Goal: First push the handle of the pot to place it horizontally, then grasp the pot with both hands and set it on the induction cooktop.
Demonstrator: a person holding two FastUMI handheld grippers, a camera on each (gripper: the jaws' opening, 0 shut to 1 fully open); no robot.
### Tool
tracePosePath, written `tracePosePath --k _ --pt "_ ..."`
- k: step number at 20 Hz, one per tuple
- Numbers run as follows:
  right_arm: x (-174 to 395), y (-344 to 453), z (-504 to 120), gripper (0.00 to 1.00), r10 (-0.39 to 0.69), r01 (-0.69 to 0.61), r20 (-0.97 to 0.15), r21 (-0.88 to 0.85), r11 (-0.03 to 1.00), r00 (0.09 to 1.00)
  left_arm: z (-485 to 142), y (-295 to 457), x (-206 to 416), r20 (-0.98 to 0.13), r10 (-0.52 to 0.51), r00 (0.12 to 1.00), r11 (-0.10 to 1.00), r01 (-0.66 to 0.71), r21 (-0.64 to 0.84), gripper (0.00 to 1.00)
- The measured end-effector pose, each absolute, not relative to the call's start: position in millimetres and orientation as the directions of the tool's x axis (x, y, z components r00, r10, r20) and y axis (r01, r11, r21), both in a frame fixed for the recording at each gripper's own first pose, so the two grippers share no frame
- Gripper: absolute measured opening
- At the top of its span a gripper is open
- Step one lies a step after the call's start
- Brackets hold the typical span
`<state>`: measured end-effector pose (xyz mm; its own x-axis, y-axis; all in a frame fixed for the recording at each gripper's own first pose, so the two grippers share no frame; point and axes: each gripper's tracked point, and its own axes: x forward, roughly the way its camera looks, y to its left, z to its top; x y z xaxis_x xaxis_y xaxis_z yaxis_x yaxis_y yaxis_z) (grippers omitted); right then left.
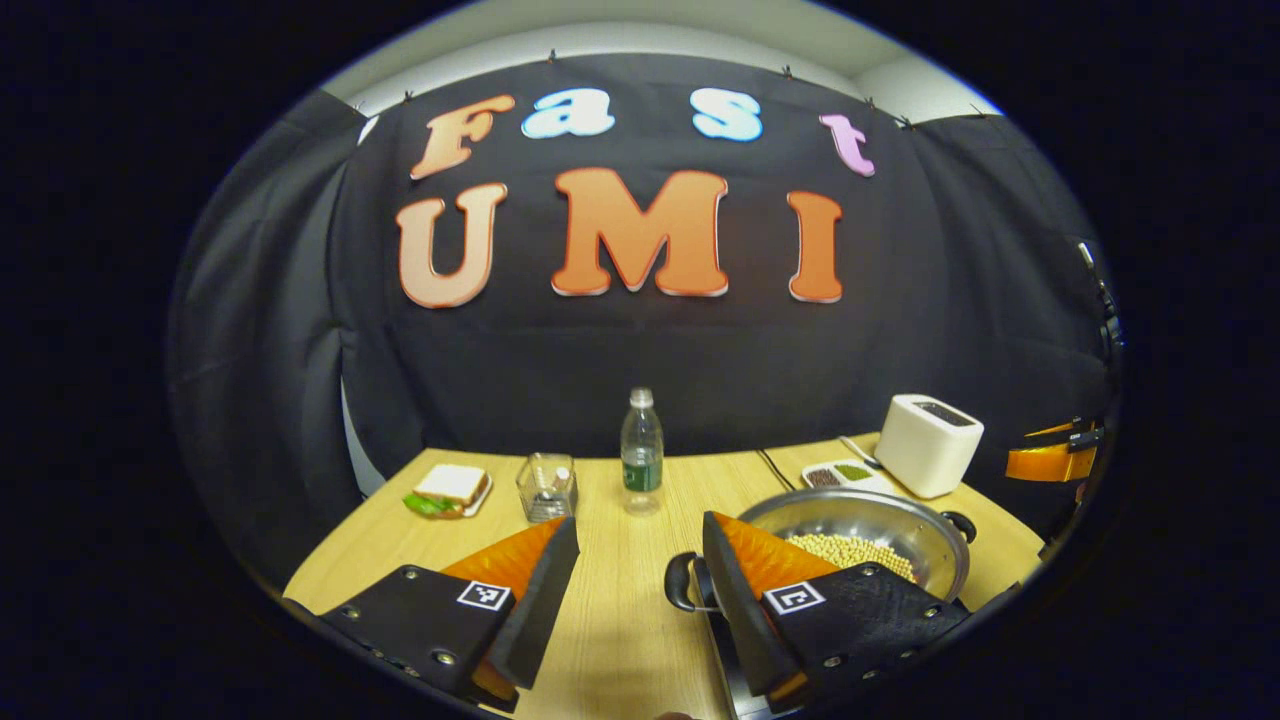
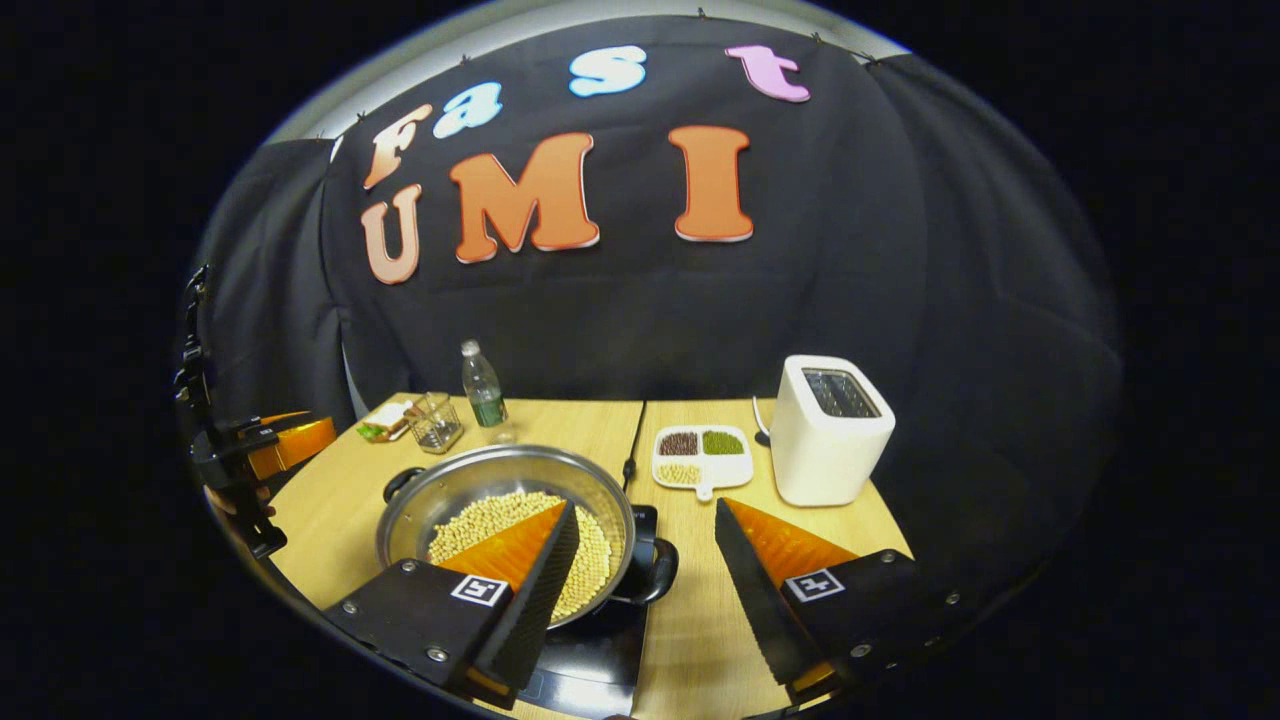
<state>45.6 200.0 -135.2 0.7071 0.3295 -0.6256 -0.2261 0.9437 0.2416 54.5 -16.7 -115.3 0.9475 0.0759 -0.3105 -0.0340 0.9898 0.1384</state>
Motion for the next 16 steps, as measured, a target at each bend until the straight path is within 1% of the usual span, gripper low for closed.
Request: tracePosePath --k 2,5,10,12,13,14,15,16 --pt "50.2 194.5 -108.3 0.86 0.333 -0.230 -0.568 0.248 0.941 0.753 -70.0 -12.6 44.8 -0.207 0.084 0.975 0.988 -0.055 0.142 0.76" --pt "58.3 181.0 -66.6 0.86 0.326 -0.239 -0.472 0.235 0.942 0.819 -8.3 -6.7 24.9 -0.105 0.056 0.993 0.997 -0.050 0.063 0.75" --pt "62.4 162.8 3.7 0.86 0.308 -0.248 -0.335 0.211 0.946 0.891 82.0 32.9 -13.1 0.017 0.097 0.995 0.995 -0.097 0.008 0.76" --pt "65.7 153.9 28.0 0.85 0.288 -0.235 -0.287 0.203 0.950 0.914 116.4 52.3 -31.5 0.064 0.128 0.990 0.992 -0.129 0.009 0.74" --pt "67.2 148.4 38.4 0.88 0.279 -0.229 -0.270 0.200 0.953 0.922 132.1 57.3 -39.8 0.086 0.127 0.988 0.992 -0.129 0.008 0.73" --pt "67.1 147.6 52.0 0.85 0.275 -0.228 -0.252 0.200 0.953 0.928 146.7 61.4 -47.0 0.104 0.126 0.987 0.992 -0.126 -0.002 0.75" --pt "67.6 146.6 64.7 0.90 0.275 -0.232 -0.229 0.200 0.952 0.934 158.7 68.9 -53.6 0.120 0.137 0.983 0.991 -0.137 -0.014 0.72" --pt "67.6 145.2 76.4 0.85 0.275 -0.235 -0.210 0.196 0.952 0.938 168.3 78.2 -60.6 0.129 0.151 0.980 0.989 -0.149 -0.024 0.72"
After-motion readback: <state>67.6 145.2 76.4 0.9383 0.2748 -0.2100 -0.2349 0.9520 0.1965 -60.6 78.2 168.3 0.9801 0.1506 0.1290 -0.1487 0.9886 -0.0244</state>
